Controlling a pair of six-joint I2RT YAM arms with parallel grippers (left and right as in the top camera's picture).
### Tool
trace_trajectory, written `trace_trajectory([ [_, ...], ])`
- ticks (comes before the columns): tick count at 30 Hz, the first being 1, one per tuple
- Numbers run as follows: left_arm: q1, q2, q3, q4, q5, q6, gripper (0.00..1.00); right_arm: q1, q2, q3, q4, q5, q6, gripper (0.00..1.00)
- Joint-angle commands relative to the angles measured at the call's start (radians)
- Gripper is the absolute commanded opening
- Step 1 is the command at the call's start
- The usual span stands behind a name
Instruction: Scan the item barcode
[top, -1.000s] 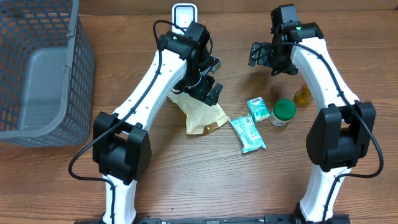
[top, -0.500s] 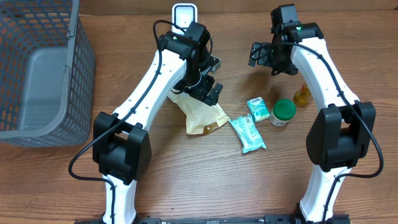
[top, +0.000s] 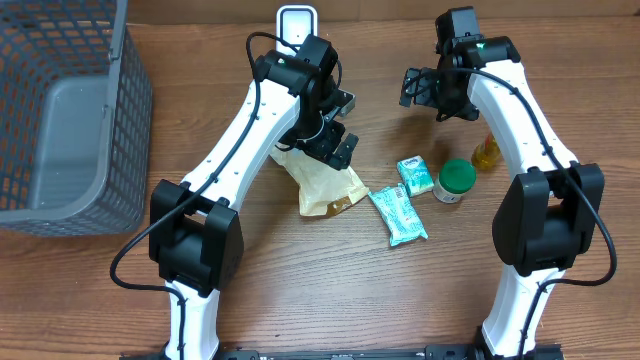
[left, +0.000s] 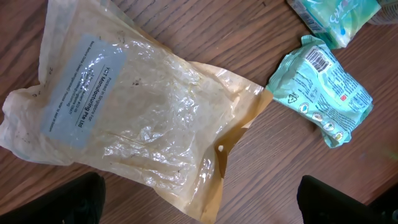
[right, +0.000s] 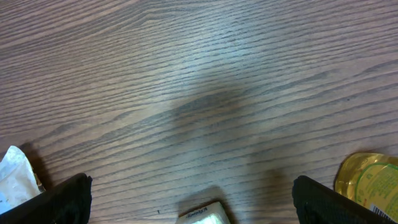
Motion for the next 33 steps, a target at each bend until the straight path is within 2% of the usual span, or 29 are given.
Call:
trace_trajectory([
  [1,-0.006,-0.031,0.013,0.001,-0.003,-0.006,1.0,0.003,-0.025,0.015,0.003,0.013,-0.007,1.0],
  [16,-0.006,-0.031,0.013,0.001,-0.003,-0.006,1.0,0.007,-0.025,0.015,0.003,0.013,-0.007,1.0],
  [25,-0.006,-0.031,0.013,0.001,-0.003,-0.006,1.0,0.086,-0.04,0.015,0.003,0.013,-0.007,1.0],
  [33,-0.006,-0.031,0.013,0.001,-0.003,-0.006,1.0,0.196,-0.215,0.015,0.002,0.013,-0.007,1.0],
])
